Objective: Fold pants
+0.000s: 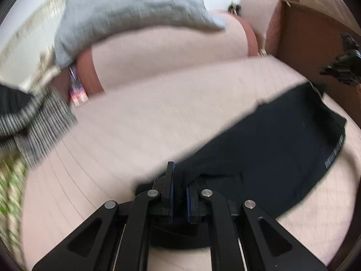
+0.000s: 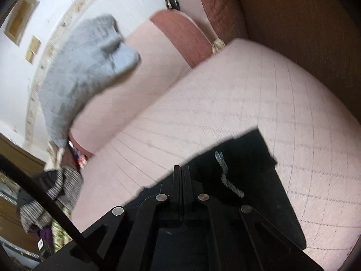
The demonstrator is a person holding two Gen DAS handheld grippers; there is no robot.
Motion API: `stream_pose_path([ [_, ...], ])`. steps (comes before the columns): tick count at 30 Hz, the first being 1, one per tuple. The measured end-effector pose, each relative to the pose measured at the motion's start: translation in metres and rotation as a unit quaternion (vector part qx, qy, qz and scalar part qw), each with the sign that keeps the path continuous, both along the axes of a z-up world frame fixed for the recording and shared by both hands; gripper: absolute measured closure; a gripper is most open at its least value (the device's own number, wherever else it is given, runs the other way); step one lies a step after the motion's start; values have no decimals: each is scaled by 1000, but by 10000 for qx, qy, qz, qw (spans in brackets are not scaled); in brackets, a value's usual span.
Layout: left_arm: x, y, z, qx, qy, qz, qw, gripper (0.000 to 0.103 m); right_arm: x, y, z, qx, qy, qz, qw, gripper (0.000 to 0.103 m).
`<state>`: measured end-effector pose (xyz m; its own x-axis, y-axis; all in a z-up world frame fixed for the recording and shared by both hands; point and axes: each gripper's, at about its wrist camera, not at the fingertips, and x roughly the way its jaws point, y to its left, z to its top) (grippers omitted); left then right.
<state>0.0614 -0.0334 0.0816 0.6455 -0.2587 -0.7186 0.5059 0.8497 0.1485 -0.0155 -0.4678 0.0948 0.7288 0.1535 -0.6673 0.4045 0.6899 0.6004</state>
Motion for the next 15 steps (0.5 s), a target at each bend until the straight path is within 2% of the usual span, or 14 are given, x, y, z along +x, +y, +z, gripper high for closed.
stream_pose_path([
  [2, 13, -1, 21, 12, -200, -15, 9998, 96, -8, -8, 10, 203, -159, -175, 9995, 98],
  [3, 17, -1, 28, 50, -290, -27, 9996, 96, -12, -12, 9, 332, -167, -228, 9990, 71],
  [4, 19, -3, 32, 98, -343, -41, 9994, 96, -17, -15, 5, 508, -126, -281, 9982, 33],
  [5, 20, -5, 33, 190, -416, -65, 9989, 96, -23, -16, 0, 624, -111, -352, 9974, 22],
  [9, 11, -10, 15, 504, -441, -168, 9976, 96, -48, -11, -32, 1065, -38, -540, 9928, 21],
  [11, 9, -8, 3, 564, -366, -163, 9976, 96, -51, -5, -46, 1014, 141, -644, 9927, 21],
  [15, 13, 5, -7, 445, -196, -92, 9988, 95, -36, -7, -70, 915, 440, -812, 9915, 30],
])
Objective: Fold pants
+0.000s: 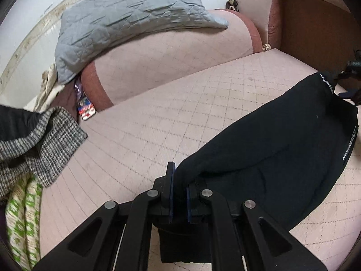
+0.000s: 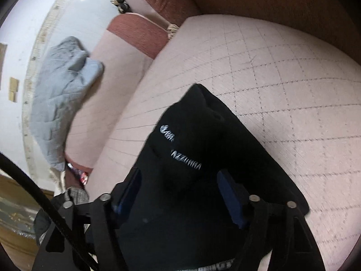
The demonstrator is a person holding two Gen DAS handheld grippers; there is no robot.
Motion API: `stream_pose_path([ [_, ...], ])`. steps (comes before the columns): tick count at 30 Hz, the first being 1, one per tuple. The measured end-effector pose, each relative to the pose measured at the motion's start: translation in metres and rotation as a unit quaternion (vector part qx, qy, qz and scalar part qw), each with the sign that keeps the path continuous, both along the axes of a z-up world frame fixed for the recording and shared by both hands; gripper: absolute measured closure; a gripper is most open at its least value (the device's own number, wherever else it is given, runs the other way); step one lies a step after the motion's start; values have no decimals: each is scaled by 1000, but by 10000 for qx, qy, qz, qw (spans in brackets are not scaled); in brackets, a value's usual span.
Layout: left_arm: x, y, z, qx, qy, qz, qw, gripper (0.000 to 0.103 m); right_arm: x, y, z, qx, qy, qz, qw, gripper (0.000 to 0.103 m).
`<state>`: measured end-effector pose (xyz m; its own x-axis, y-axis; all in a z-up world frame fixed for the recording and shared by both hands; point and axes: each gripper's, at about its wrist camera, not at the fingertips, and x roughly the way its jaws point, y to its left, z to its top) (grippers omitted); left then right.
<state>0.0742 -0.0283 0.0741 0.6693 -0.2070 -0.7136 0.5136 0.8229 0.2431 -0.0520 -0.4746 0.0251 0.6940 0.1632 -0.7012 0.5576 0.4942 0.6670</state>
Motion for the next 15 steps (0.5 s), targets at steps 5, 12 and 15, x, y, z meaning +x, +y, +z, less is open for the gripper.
stream_pose_path([
  [5, 6, 3, -3, -93, 59, 27, 9999, 95, 31, -6, -8, -231, 275, -134, 9993, 66],
  [12, 11, -2, 11, -65, -214, 2, 9997, 95, 36, 6, 33, -492, 9, 305, 9983, 92],
  [15, -4, -2, 16, 82, -481, -79, 9988, 95, 14, 9, 55, -558, -105, 457, 9973, 92],
])
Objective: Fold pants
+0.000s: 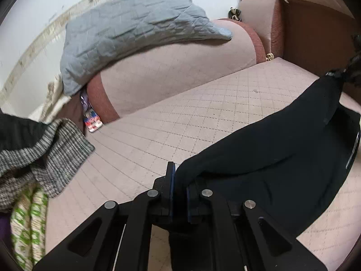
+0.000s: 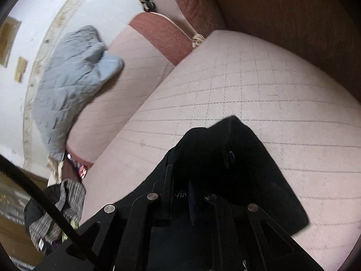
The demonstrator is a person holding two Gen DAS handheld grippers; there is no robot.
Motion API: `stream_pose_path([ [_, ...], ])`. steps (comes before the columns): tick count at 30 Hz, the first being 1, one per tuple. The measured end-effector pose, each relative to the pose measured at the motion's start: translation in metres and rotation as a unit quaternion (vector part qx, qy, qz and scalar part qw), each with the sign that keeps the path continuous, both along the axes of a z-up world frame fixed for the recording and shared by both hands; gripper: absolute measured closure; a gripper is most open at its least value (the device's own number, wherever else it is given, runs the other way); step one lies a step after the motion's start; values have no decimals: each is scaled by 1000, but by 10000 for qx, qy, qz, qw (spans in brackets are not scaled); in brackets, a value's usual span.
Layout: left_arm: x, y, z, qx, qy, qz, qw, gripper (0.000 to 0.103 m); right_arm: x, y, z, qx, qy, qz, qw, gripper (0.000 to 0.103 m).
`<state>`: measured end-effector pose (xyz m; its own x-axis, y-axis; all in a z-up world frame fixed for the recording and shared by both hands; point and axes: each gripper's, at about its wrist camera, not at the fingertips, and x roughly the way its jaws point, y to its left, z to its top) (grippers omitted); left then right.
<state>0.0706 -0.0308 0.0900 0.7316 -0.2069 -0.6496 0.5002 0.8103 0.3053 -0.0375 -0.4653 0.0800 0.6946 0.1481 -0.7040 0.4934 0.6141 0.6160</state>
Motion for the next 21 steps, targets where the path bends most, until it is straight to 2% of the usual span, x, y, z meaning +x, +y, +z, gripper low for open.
stream_pose_path([
  [4, -36, 7, -16, 292, -54, -175, 9994, 95, -52, 3, -2, -6, 225, 141, 9996, 92],
  [8, -78, 25, -53, 376, 462, -242, 9979, 88, -99, 5, -31, -297, 979, 148, 9946, 92],
  [10, -94, 33, -65, 378, 657, -158, 9970, 87, -111, 5, -49, -345, 1414, 116, 9893, 84],
  [11, -104, 40, -67, 317, 734, -70, 9968, 87, -116, 7, -53, -585, 1685, 6, 9840, 82],
  [13, -113, 53, -64, 146, 790, 104, 9967, 86, -120, 11, -52, -1036, 1917, -3, 9760, 60],
  [15, -120, 70, -54, -137, 793, 364, 9961, 74, -123, 22, -36, -1489, 1846, 3, 9715, 52],
  [18, -121, 98, -38, -662, 669, 753, 9927, 55, -114, 50, -7, -2047, 1611, 248, 9652, 51],
  [21, -103, 125, -28, -1352, 779, 1279, 9794, 54, -84, 104, 15, -2205, 1142, 997, 9635, 51],
])
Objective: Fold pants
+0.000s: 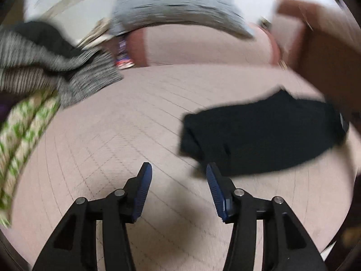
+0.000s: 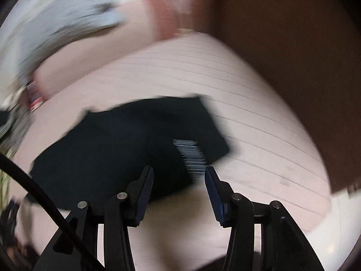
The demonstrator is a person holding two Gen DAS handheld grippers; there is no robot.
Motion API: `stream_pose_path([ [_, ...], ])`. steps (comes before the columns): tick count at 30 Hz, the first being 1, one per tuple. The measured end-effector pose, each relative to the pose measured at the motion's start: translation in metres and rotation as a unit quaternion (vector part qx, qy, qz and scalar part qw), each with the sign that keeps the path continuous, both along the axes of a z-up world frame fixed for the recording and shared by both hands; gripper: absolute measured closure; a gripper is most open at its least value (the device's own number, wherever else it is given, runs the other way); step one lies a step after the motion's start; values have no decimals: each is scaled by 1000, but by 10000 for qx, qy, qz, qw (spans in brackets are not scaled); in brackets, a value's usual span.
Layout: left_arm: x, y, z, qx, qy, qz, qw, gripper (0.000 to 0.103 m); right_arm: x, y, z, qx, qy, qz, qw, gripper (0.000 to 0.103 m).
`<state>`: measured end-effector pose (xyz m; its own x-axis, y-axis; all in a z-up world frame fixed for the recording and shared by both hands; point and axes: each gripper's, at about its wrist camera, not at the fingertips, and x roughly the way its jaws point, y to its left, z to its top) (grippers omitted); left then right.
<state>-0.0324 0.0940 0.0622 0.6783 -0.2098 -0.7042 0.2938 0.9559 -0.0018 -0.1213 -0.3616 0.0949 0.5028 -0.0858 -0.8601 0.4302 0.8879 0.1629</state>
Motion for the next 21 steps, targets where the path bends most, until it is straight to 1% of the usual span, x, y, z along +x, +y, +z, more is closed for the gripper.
stream_pose_path([
  [1, 7, 7, 2, -274, 50, 181, 9994, 54, 10, 18, 3, 112, -81, 316, 9994, 51],
  [2, 16, 16, 4, -689, 86, 352, 9970, 54, 24, 39, 5, 262, -162, 658, 9974, 51],
  [3, 22, 21, 4, -899, 104, 437, 9949, 54, 39, 63, 6, 461, -227, 986, 9938, 51],
  [4, 31, 28, 4, -1221, 134, 590, 9907, 54, 56, 88, 6, 681, -262, 1262, 9893, 51],
  [5, 37, 32, 2, -1399, 137, 690, 9877, 54, 72, 113, 3, 885, -271, 1505, 9843, 51],
  [7, 43, 37, -2, -1534, 89, 847, 9845, 54, 96, 155, -1, 1094, -252, 1890, 9755, 51],
  [10, 44, 48, -13, -1567, -55, 989, 9827, 54, 145, 229, -12, 1270, -58, 2473, 9606, 51],
  [11, 41, 53, -21, -1526, -49, 1025, 9829, 53, 152, 247, -15, 1305, 8, 2615, 9563, 51],
  [12, 41, 56, -26, -1498, -8, 1042, 9832, 53, 163, 272, -20, 1273, 80, 2791, 9517, 49],
  [13, 42, 61, -32, -1463, 101, 1107, 9830, 53, 172, 296, -24, 1127, 128, 2942, 9490, 46],
  [14, 43, 67, -34, -1518, 183, 1197, 9810, 53, 180, 315, -29, 904, 158, 3063, 9475, 45],
  [15, 44, 72, -33, -1682, 179, 1222, 9780, 53, 190, 331, -33, 698, 200, 3150, 9463, 44],
  [17, 43, 77, -27, -1839, 37, 1200, 9756, 51, 206, 359, -49, 298, 369, 3245, 9447, 42],
  [18, 42, 79, -26, -1838, -15, 1205, 9756, 49, 215, 367, -55, 162, 465, 3247, 9445, 42],
  [20, 46, 81, -25, -1887, -41, 1170, 9750, 49, 220, 370, -70, -70, 654, 3210, 9448, 42],
  [21, 48, 83, -26, -1970, 9, 1147, 9737, 49, 225, 372, -75, -97, 701, 3220, 9441, 55],
])
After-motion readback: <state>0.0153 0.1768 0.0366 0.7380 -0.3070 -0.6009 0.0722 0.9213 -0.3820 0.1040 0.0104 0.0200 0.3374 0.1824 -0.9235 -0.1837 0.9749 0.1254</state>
